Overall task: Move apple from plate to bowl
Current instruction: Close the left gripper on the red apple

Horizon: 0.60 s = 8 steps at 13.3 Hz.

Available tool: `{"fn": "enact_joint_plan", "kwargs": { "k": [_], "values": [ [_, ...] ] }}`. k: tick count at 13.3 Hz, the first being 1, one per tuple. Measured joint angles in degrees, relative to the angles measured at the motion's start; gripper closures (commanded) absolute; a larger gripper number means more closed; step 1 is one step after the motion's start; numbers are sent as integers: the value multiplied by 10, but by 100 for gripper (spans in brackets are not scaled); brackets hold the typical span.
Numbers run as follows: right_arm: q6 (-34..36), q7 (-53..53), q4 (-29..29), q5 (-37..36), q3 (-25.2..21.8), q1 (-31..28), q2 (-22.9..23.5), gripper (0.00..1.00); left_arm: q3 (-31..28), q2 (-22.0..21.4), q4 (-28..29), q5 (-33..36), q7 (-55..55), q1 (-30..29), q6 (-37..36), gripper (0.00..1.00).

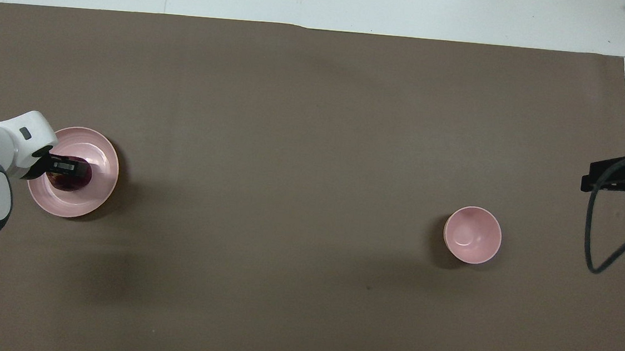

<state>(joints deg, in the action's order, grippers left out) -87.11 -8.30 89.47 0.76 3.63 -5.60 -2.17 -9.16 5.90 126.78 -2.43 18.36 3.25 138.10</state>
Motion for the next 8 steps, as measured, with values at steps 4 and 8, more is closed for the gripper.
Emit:
{"fn": "enact_joint_plan", "kwargs": {
  "k": [4, 8],
  "values": [
    [0, 0, 0, 0, 0, 0, 0, 0, 0, 0, -3, 0, 6, 0, 10, 100],
    [0, 0, 0, 0, 0, 0, 0, 0, 0, -4, -17, 0, 7, 0, 14, 100]
  ]
}}
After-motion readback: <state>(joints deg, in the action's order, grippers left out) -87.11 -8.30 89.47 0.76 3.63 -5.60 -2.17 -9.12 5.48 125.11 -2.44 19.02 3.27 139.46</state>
